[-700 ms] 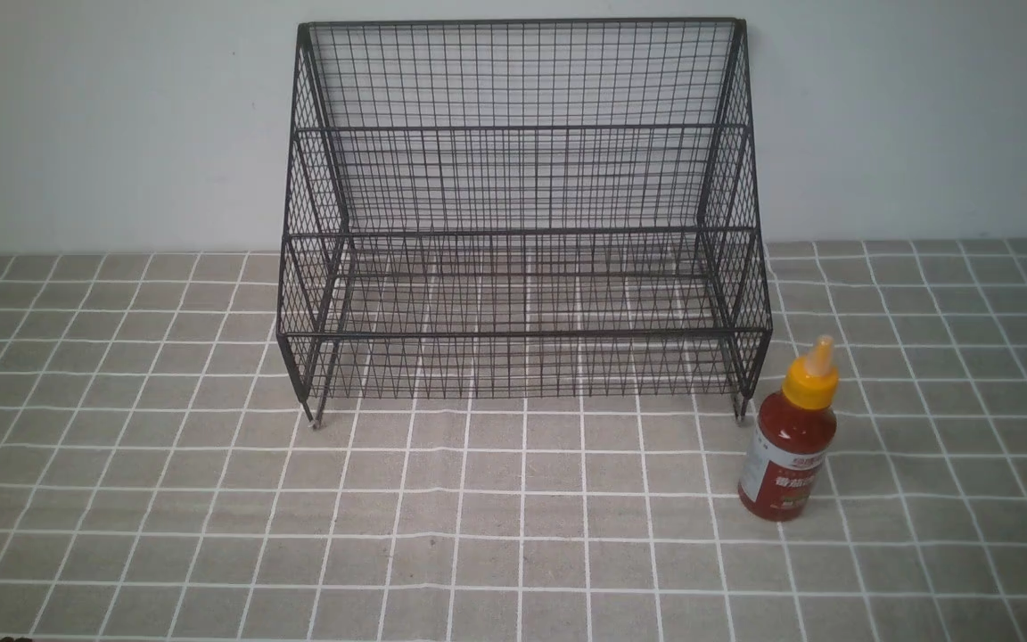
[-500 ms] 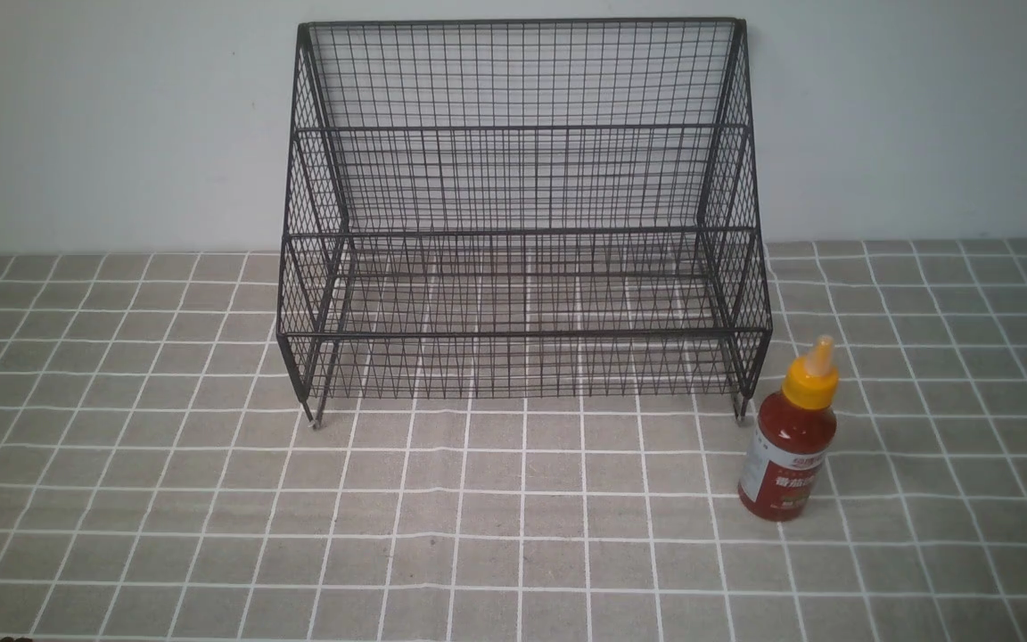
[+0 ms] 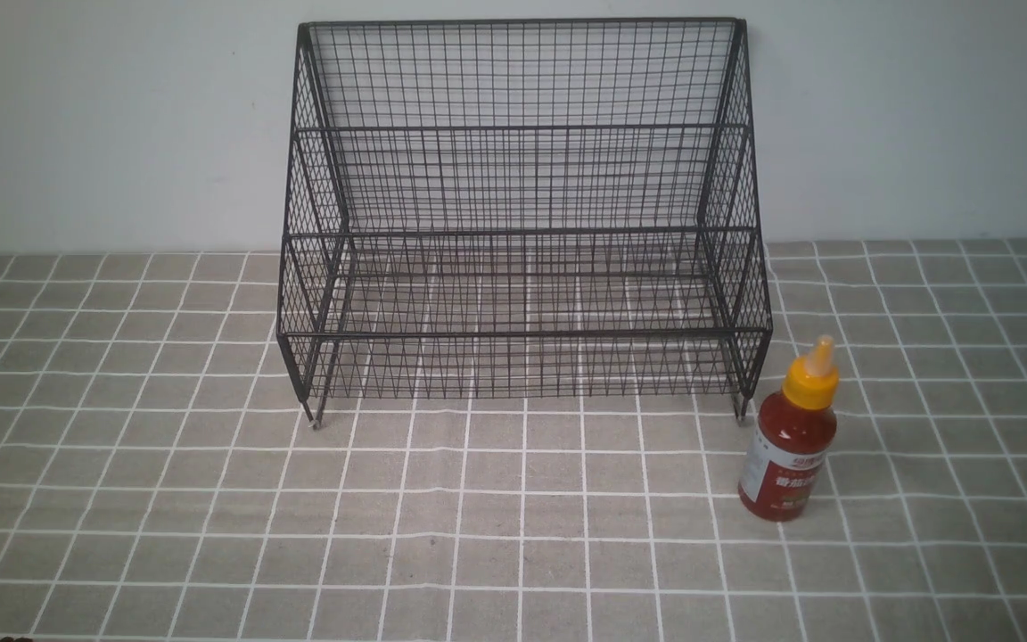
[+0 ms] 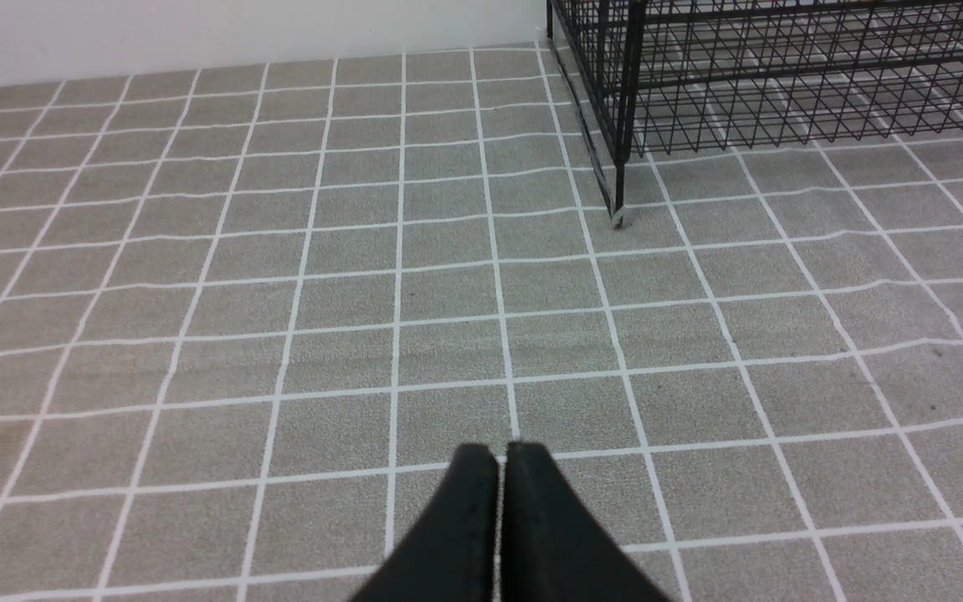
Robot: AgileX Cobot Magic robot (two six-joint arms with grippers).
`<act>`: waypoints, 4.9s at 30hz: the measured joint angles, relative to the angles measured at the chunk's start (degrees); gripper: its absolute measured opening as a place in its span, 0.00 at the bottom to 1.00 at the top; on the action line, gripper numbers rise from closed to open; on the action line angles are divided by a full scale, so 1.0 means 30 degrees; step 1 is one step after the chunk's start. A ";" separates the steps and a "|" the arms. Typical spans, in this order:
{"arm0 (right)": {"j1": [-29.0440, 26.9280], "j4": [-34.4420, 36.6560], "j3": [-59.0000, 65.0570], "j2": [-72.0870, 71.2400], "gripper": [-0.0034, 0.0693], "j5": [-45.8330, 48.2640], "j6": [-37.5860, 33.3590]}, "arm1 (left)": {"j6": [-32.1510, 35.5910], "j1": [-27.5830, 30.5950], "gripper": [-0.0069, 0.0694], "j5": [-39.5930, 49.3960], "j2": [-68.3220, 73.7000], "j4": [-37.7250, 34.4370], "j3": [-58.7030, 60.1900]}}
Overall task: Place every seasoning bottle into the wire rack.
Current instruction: Use the right arm to grab the condiment bottle closest to it, then use the right arm to put the condiment bottle back on the shelf
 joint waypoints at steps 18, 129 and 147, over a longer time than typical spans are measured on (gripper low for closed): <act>0.0000 0.8017 0.0175 0.0000 0.03 -0.9623 0.2966 | 0.0000 0.0000 0.08 0.0000 0.0000 0.0000 0.0000; 0.6323 0.3909 -3.6460 3.7958 0.45 1.3815 -0.1522 | 0.0000 0.0000 0.08 0.0000 0.0000 0.0000 0.0000; 0.8020 0.0696 -3.6643 3.7809 0.79 1.6344 -0.0435 | 0.0000 0.0000 0.08 0.0000 0.0000 0.0000 0.0000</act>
